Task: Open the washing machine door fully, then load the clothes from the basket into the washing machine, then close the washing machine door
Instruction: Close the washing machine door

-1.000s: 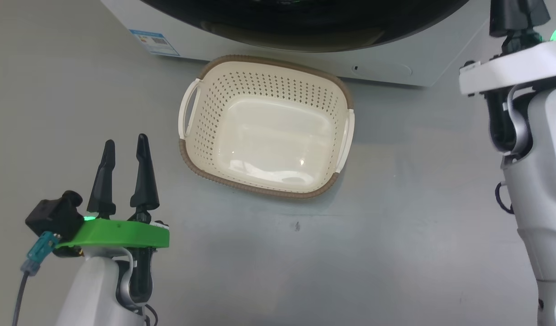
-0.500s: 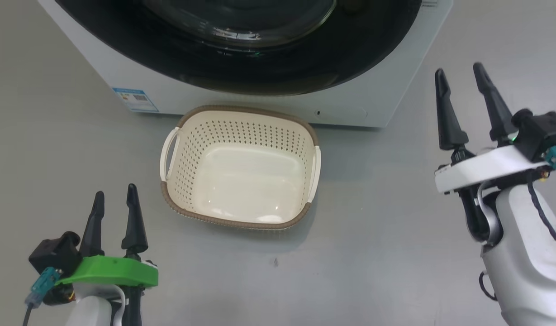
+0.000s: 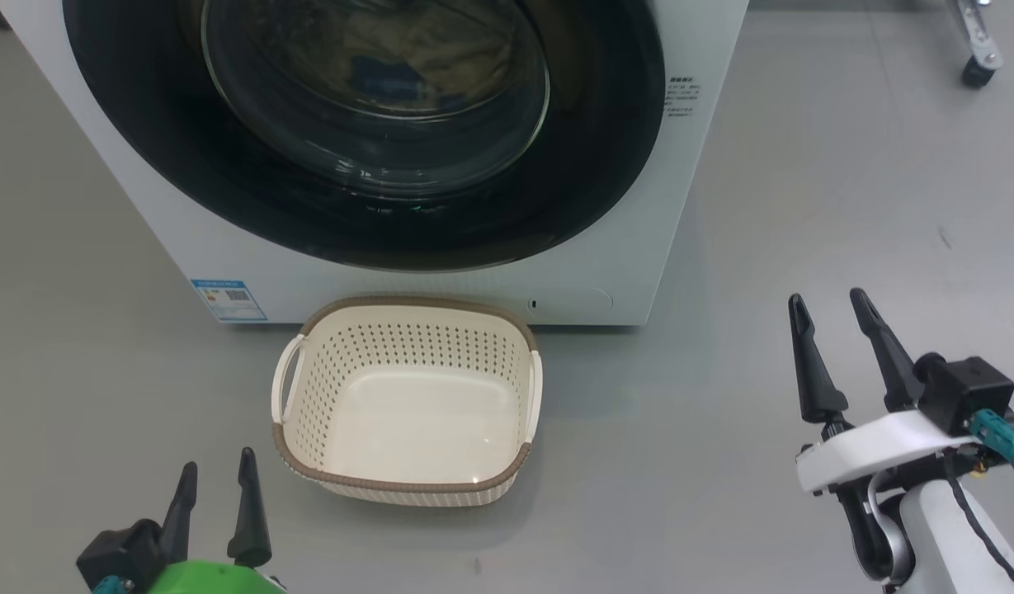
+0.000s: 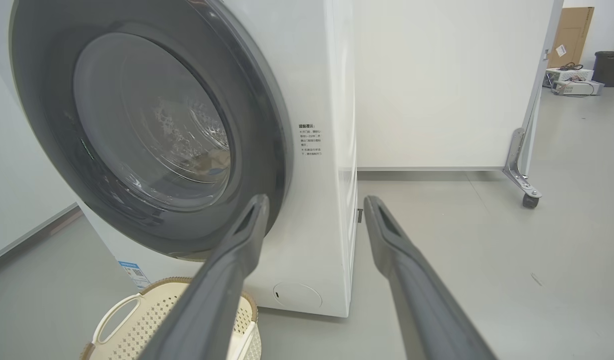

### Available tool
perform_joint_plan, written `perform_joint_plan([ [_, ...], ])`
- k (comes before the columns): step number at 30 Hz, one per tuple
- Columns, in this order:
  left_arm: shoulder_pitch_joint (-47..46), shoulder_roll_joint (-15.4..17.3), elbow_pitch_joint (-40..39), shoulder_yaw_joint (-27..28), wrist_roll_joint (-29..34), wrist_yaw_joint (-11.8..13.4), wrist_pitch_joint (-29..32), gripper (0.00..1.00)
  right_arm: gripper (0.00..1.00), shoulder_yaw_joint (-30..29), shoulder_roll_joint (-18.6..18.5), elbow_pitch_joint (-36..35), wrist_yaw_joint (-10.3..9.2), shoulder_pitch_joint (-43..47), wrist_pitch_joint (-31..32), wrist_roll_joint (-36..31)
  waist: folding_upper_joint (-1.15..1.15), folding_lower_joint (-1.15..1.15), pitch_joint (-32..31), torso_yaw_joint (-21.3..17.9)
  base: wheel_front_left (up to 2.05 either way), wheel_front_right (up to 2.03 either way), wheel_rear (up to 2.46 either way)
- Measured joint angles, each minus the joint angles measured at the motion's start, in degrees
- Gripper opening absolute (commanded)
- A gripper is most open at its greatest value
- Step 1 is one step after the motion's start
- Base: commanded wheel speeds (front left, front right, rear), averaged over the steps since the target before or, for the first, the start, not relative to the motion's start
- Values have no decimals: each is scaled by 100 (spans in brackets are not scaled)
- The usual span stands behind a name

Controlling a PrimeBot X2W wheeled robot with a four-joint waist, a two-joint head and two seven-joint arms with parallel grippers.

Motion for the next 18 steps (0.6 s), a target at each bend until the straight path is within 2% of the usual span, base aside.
perform_joint_plan([
  [9, 261, 7, 37, -86, 158, -47, 0, 100, 100, -277, 54, -97, 0, 790, 1, -38, 0, 0, -558, -199, 0, 0, 0],
  [18, 372, 10, -25, -107, 245, -47, 0, 100, 100, -469, 207, -168, 0, 1165, 1, -136, 0, 0, -722, -298, 0, 0, 0],
])
